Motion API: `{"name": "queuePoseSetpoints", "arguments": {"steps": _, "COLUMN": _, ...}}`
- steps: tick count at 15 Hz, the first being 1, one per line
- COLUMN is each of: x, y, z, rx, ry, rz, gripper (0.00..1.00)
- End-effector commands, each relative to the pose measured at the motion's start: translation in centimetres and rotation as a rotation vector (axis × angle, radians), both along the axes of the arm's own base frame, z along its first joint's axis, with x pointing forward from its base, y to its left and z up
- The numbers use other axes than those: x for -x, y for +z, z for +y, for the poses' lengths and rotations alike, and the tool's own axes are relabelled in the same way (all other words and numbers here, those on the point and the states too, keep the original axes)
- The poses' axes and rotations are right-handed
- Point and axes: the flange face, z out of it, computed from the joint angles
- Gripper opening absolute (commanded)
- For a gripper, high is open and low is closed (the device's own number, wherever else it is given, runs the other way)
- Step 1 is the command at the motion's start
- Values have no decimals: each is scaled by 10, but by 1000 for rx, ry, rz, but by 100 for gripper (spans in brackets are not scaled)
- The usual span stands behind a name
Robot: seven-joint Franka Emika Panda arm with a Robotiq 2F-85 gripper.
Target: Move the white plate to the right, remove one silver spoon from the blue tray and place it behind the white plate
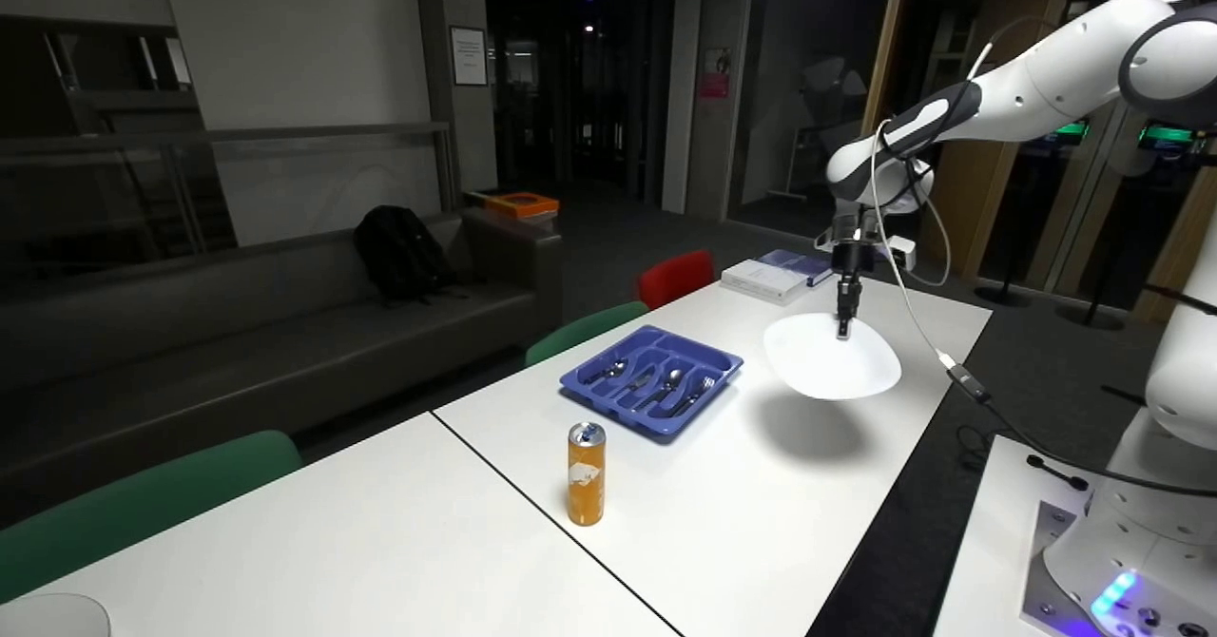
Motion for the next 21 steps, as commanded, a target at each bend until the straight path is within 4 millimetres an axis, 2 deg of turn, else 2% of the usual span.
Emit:
{"name": "queuePoseSetpoints", "arguments": {"steps": 1, "x": -1, "y": 0, "z": 1, "rx": 0, "ry": 3, "rz": 1, "gripper": 11}}
{"name": "queuePoseSetpoints", "arguments": {"steps": 2, "x": -1, "y": 0, "z": 2, "rx": 0, "ry": 4, "rz": 1, "gripper": 3}}
{"name": "queuePoseSetpoints", "arguments": {"steps": 5, "x": -10, "y": -10, "z": 16, "rx": 5, "ry": 8, "rz": -3, "gripper": 3}}
{"name": "queuePoseSetpoints", "arguments": {"steps": 8, "x": -33, "y": -5, "z": 1, "rx": -26, "ry": -74, "rz": -85, "gripper": 3}}
{"name": "queuePoseSetpoints", "arguments": {"steps": 11, "x": -45, "y": 11, "z": -29, "rx": -74, "ry": -188, "rz": -170, "gripper": 3}}
{"name": "queuePoseSetpoints", "arguments": {"steps": 16, "x": -47, "y": 43, "z": -92, "rx": -125, "ry": -370, "rz": -273, "gripper": 3}}
{"name": "queuePoseSetpoints", "arguments": {"steps": 18, "x": -46, "y": 51, "z": -118, "rx": -148, "ry": -462, "rz": -324, "gripper": 3}}
{"name": "queuePoseSetpoints", "arguments": {"steps": 21, "x": -48, "y": 50, "z": -151, "rx": -177, "ry": -613, "rz": -404, "gripper": 3}}
